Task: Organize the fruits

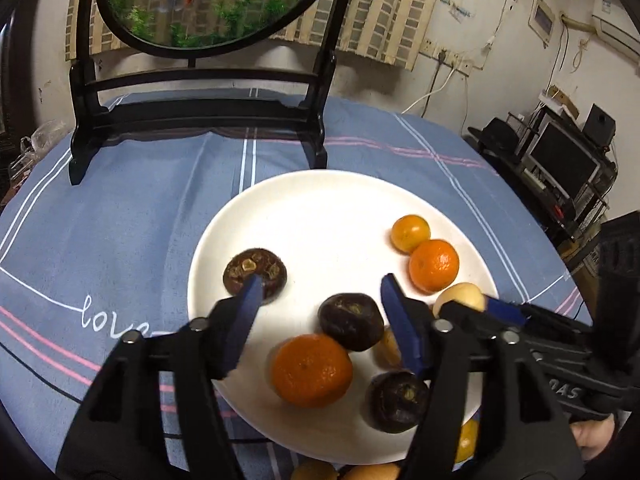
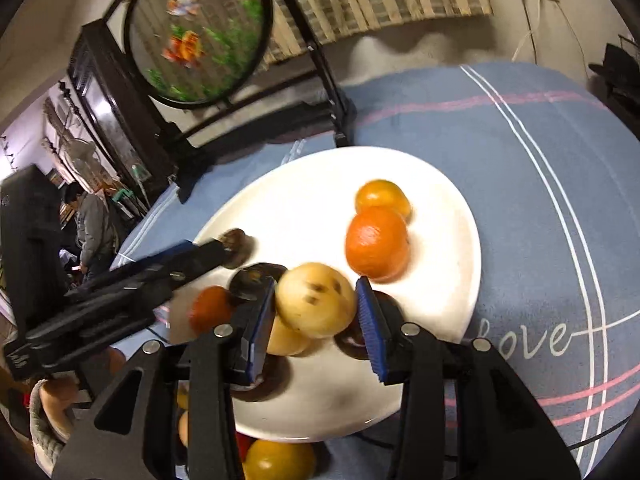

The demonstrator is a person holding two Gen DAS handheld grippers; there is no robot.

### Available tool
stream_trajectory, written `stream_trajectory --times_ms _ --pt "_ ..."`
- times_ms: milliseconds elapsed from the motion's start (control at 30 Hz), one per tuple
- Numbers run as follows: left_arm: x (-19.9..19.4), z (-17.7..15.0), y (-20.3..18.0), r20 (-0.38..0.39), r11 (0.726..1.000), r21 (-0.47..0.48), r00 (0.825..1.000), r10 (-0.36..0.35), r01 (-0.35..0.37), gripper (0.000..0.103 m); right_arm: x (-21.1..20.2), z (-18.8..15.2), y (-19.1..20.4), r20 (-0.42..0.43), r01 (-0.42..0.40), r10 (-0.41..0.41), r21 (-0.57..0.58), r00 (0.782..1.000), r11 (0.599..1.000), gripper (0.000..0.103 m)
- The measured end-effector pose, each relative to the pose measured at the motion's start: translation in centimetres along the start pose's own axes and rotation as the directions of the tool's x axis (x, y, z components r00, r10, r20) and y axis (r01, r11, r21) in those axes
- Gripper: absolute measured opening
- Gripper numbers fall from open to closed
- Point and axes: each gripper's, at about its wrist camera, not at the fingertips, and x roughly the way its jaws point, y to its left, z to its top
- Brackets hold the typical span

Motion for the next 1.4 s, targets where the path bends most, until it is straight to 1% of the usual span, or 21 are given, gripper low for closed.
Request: stream_trajectory --times_ms 33,67,167,233,300,400,433,500,567,633,700,867,900,967,1000,1033,1067,1100,1133,1267,1400 --pt "-0.3 0.0 0.2 0.008 1.000 -0.003 1.000 -0.013 0.013 0.064 -0.1 -0.1 0.0 0.004 0.003 -0.003 0.003 1.000 1.000 0.063" --pt "-0.5 -0.2 0.3 0.013 1.000 -0.007 1.000 -0.017 0.017 0.064 -0.3 -0.3 0.0 0.013 0.009 -0.009 0.003 1.000 1.000 0.066" --pt "-1.7 -0.8 1.6 0.019 1.000 -0.011 1.000 0.008 -0.008 0.064 -1.3 -0.3 0.0 0.047 0.003 -0.002 -0.006 0.999 1.000 0.066" --pt "-2.7 -1.8 2.8 0.007 0.999 -0.028 1.000 0.027 -0.027 0.064 -1.8 -0.3 0.1 0.063 -0.001 0.002 -0.011 0.998 1.000 0.066" --pt "-3.8 -2.9 4.0 -0.009 0.998 -0.055 1.000 0.030 -0.030 0.063 -2.3 -0.5 0.2 0.064 -0.011 0.012 -0.015 0.998 1.000 0.066" --pt "-5.9 -4.5 4.9 -0.007 0.996 -0.068 0.998 0.055 -0.056 0.064 -2.8 -0.8 0.6 0.060 -0.018 0.020 -0.027 0.998 0.999 0.066" --pt "-6.4 -5.1 5.1 -0.014 0.996 -0.065 0.998 0.057 -0.058 0.067 -2.9 -0.9 0.7 0.059 -0.020 0.022 -0.030 0.998 0.999 0.066" --pt "-7.3 -7.1 5.3 -0.055 0.998 -0.035 0.997 0.056 -0.058 0.067 -3.6 -1.3 0.8 0.066 -0.030 0.032 -0.029 0.997 0.999 0.067" --pt "-8.2 -9.7 5.0 -0.092 0.996 0.031 0.992 0.086 -0.084 0.067 -4.5 -1.7 0.8 0.075 -0.044 0.045 -0.021 0.996 0.999 0.067" --pt "-8.9 -11.9 4.8 -0.110 0.992 0.081 0.989 0.104 -0.095 0.067 -5.3 -1.8 0.6 0.087 -0.058 0.059 -0.009 0.994 0.998 0.067" --pt "-9.4 -13.2 4.8 -0.117 0.994 0.081 0.990 0.084 -0.075 0.067 -6.4 -2.0 0.4 0.106 -0.073 0.072 0.008 0.992 0.997 0.067" --pt "-8.8 -14.4 3.2 -0.137 0.979 0.169 0.981 0.135 -0.111 0.067 -8.3 -3.5 -0.3 0.129 -0.087 0.081 0.043 0.988 0.995 0.068" --pt "-8.6 -14.5 2.9 -0.139 0.976 0.184 0.980 0.142 -0.115 0.068 -8.6 -3.7 -0.4 0.132 -0.086 0.079 0.050 0.988 0.995 0.069" --pt "-8.6 -14.6 2.5 -0.130 0.972 0.203 0.981 0.146 -0.118 0.068 -9.1 -4.2 -0.8 0.140 -0.078 0.068 0.067 0.988 0.995 0.077" --pt "-8.7 -14.5 2.4 -0.122 0.973 0.201 0.983 0.137 -0.111 0.065 -9.2 -4.3 -0.9 0.146 -0.073 0.062 0.076 0.987 0.994 0.083" --pt "-8.9 -14.3 2.4 -0.108 0.976 0.195 0.987 0.123 -0.100 0.050 -9.3 -4.4 -1.0 0.150 -0.070 0.057 0.081 0.987 0.994 0.088" --pt "-8.8 -14.2 2.4 -0.109 0.977 0.192 0.988 0.111 -0.089 0.040 -9.4 -4.4 -1.1 0.155 -0.065 0.051 0.084 0.987 0.994 0.089" --pt "-8.5 -14.2 2.5 -0.122 0.979 0.188 0.987 0.107 -0.082 0.034 -9.5 -4.4 -1.1 0.158 -0.063 0.049 0.085 0.986 0.994 0.089" --pt "-8.2 -14.2 2.5 -0.136 0.980 0.184 0.986 0.099 -0.073 0.034 -9.5 -4.4 -1.1 0.157 -0.064 0.050 0.086 0.986 0.994 0.089" --pt "-8.0 -14.1 2.4 -0.131 0.980 0.183 0.986 0.101 -0.076 0.034 -9.5 -4.4 -1.0 0.156 -0.072 0.058 0.085 0.986 0.994 0.089" --pt "-7.5 -13.6 2.9 -0.130 0.985 0.152 0.987 0.100 -0.080 0.035 -9.3 -4.5 -0.8 0.143 -0.075 0.064 0.075 0.988 0.994 0.089"
